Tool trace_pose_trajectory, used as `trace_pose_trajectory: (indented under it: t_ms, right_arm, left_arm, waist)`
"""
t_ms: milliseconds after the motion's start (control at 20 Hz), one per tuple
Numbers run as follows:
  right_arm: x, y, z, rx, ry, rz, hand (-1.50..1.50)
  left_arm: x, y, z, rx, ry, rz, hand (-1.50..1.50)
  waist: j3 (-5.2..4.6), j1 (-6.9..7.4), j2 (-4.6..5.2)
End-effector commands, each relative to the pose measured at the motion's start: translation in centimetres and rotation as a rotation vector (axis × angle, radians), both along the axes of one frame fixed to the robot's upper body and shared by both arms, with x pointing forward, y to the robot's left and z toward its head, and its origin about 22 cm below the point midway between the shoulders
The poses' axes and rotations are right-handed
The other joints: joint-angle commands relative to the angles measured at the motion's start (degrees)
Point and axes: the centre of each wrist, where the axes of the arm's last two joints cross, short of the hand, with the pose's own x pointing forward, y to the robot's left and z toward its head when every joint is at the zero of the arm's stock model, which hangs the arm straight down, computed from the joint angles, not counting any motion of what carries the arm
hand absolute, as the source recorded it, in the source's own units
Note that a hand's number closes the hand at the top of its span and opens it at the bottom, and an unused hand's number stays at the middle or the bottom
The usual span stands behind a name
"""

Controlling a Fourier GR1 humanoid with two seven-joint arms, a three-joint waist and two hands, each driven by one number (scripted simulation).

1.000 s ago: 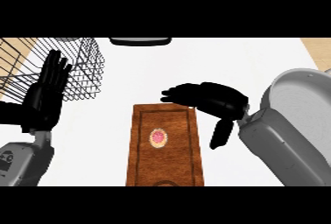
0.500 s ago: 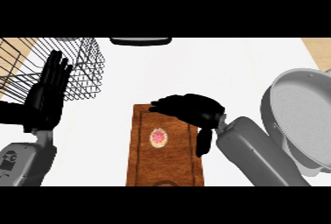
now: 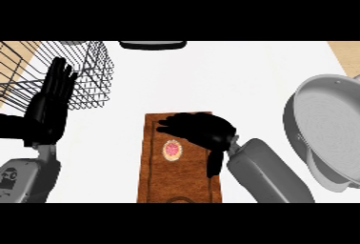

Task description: Pick the cupcake from the cutting board and place it in the pot

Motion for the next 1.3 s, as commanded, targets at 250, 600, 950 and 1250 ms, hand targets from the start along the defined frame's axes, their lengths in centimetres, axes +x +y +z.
trace_pose_trajectory:
  t_ms: [250,600,950,1250]
  right_arm:
    - [-0.5,2.5,-1.9,-0.083,-0.061,-0.068,-1.5]
    - [-0.2,3.8,-3.4,-0.071,-0.051,-0.067,-1.5]
    - [-0.8,5.6,-6.0,-0.089,-0.013,-0.05,-1.5]
    - [-1.3,6.1,-7.4,-0.03,-0.075,0.114,1.5]
  left_arm:
    - [0.8,-0.1,2.1,0.007,0.002,0.012,0.0]
    - [0.8,0.0,1.4,-0.008,0.004,-0.008,0.0]
    - [0.4,1.5,1.5,0.008,-0.01,-0.016,0.0]
    - [0.7,-0.4,0.3,-0.003,-0.011,-0.044,0.0]
  waist:
    - [0.01,-0.04,-0.01]
    - [0.0,0.09,0.03]
    - [0.01,0.96,0.15]
    - [0.02,1.21,0.3]
